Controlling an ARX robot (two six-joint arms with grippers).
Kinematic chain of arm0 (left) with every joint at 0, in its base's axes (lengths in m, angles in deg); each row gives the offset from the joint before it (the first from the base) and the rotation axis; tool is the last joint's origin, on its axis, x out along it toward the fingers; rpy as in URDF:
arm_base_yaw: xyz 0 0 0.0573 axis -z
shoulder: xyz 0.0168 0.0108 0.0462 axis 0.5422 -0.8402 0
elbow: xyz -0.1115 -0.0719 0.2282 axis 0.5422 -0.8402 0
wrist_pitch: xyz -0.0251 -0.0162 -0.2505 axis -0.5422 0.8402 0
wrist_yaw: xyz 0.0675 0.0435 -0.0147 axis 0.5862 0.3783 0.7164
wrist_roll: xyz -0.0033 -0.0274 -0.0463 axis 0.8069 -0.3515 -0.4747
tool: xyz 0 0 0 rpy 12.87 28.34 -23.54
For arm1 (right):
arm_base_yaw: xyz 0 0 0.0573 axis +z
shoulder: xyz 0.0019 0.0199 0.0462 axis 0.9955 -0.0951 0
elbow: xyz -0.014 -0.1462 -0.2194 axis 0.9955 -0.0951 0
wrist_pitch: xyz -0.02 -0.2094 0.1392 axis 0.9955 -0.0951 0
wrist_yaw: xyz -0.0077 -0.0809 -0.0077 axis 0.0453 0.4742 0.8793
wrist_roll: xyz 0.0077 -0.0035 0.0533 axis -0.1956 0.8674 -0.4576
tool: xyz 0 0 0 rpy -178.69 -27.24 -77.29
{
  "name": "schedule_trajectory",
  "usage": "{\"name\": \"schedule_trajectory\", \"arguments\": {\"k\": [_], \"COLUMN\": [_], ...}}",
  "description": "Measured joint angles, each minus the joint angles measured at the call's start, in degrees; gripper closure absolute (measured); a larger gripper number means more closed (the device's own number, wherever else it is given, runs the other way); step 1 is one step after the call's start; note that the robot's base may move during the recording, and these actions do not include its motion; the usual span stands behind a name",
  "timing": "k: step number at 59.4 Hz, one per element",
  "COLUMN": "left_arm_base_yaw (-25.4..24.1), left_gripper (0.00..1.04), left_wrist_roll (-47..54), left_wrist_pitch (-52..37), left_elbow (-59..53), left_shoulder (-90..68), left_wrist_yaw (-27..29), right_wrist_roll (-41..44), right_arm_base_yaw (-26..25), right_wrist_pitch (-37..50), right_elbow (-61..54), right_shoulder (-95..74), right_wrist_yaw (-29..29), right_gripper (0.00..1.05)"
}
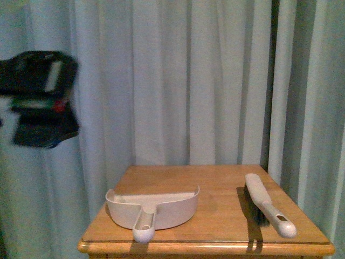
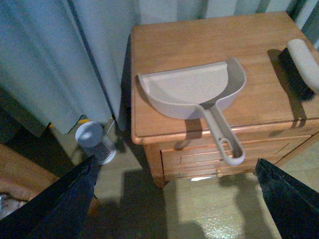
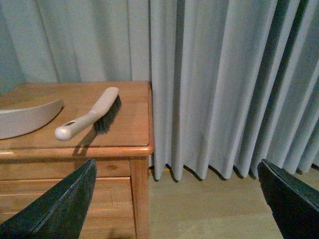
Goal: Clean up trash
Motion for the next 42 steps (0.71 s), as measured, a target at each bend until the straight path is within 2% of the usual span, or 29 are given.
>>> {"name": "schedule_trajectory", "arguments": {"k": [9, 18, 42], "left_arm_base_yaw": [5.7, 8.5, 7.5], "left_gripper": [0.08, 0.08, 0.08], "left_wrist_roll": [-3.3, -6.5, -12.0], "left_wrist_pitch": [3.3, 5.1, 7.4], "left_elbow": [13.3, 20.1, 28.9], "left_shoulder": [-13.9, -24.5, -42.6], "left_wrist_yaw": [4.2, 5.9, 7.5], "right_wrist_roll": [0.0, 0.0, 0.0], "right_arm_base_yaw": [0.0, 0.0, 0.0], "right_wrist_pitch": [0.0, 0.0, 0.0], "right_elbow": [0.0, 0.0, 0.0], "right_shoulder": [0.0, 0.0, 0.0], "right_wrist_yaw": [0.0, 0.0, 0.0], "right_gripper": [0.07, 0.07, 0.07]}}
